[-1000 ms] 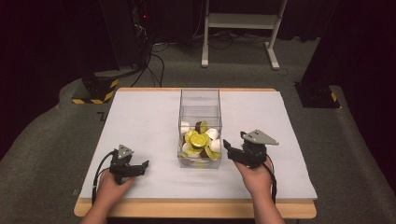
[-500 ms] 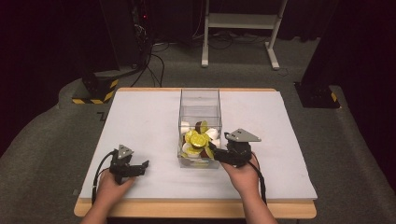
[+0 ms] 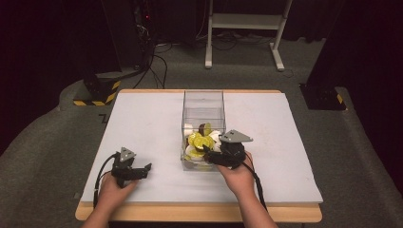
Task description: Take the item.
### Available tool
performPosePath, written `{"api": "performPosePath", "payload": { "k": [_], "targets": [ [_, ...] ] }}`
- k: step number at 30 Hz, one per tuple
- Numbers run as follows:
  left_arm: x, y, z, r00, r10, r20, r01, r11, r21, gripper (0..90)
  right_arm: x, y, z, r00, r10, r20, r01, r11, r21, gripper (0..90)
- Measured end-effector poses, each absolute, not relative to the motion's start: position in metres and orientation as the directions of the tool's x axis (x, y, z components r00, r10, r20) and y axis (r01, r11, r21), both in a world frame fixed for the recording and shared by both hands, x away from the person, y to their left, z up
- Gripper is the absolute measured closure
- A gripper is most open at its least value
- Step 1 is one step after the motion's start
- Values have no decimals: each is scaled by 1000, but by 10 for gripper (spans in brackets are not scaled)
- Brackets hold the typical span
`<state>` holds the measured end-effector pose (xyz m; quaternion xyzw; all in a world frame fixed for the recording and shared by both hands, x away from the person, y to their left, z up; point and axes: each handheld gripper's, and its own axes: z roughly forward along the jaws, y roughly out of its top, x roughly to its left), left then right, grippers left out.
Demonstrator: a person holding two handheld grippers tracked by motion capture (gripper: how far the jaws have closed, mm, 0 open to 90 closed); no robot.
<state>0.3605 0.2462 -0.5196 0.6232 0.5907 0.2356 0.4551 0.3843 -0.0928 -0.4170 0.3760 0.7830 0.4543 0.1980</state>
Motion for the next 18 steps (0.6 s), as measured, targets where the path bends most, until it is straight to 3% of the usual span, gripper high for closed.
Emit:
{"api": "performPosePath", "payload": {
  "k": [18],
  "targets": [
    [360, 246, -519, 192, 951, -242, 523, 110, 845, 146, 397, -70, -422, -668, 744, 27, 427, 354, 832, 275]
  ]
}}
